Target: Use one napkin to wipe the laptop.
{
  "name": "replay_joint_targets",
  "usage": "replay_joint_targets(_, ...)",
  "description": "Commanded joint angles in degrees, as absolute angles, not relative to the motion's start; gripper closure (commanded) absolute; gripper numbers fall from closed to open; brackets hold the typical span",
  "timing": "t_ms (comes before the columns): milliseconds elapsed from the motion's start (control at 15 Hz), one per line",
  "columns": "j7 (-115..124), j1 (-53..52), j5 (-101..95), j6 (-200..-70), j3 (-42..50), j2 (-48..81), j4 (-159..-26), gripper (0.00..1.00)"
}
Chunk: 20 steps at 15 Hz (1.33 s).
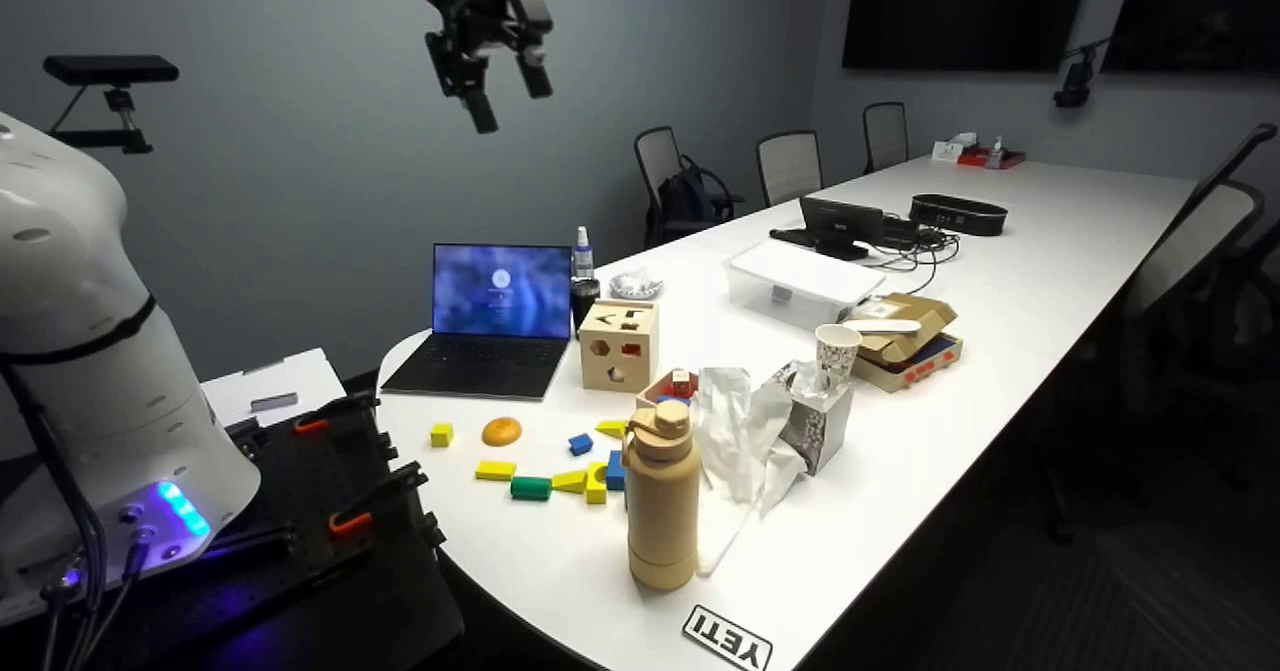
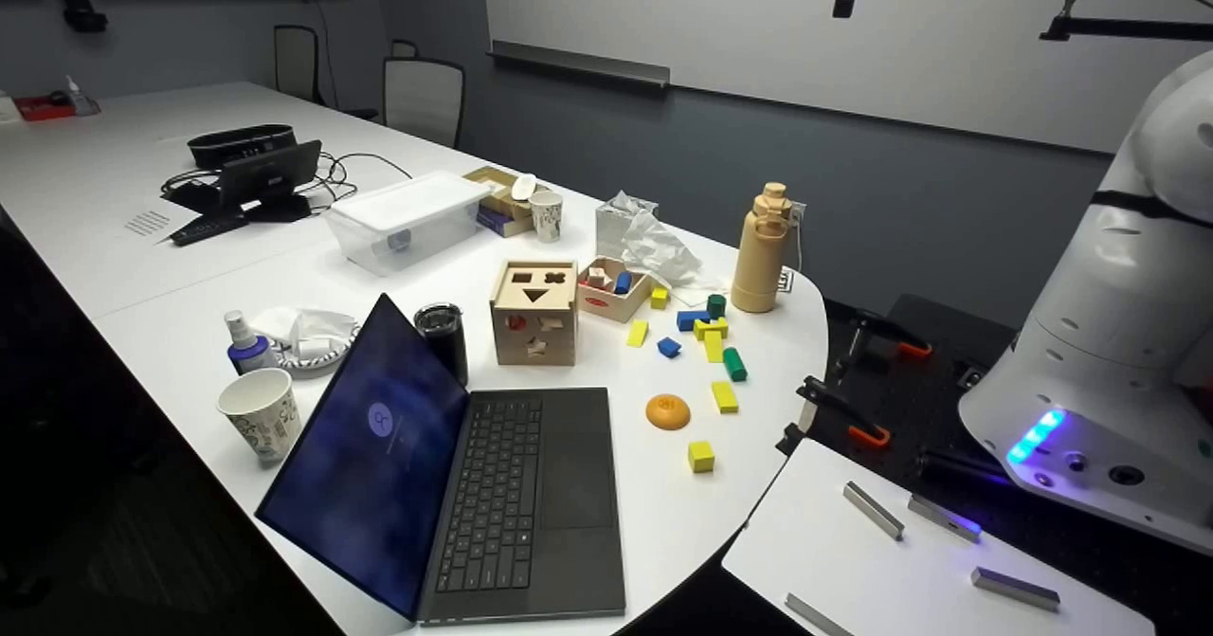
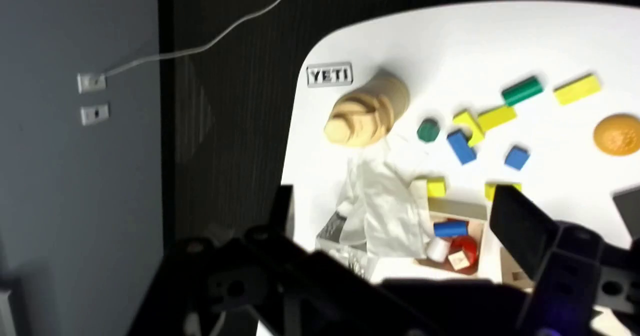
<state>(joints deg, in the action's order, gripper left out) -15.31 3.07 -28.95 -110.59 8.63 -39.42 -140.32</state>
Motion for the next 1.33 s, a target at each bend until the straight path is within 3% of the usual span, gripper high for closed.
replay_joint_targets(0, -17.54, 1.12, -34.27, -127.33, 13.21, -29.43, -138.82, 0.0)
replay_joint_targets(400, -27.7, 1.96, -24.31, -157.54, 19.41, -7.94, -137.48, 0.0)
replay_joint_targets(533, -35.94, -2.8, -14.04, -164.56, 23.31, -0.38, -136.55, 0.0)
replay_joint_targets(667, -43.83, -5.16, -3.5, -166.12, 23.1, 4.3, -135.77, 0.0)
replay_joint_targets(933, -58.37, -0.27, 13.95, -162.12, 16.11, 15.03, -127.55, 0.0)
replay_joint_targets(1133, -58.93, 1.42, 14.34, -158.85, 16.03, 22.51, -120.8, 0.0)
replay_joint_targets(1267, -54.17, 8.03, 7.23, -158.19, 10.85, 25.91, -117.41, 0.0)
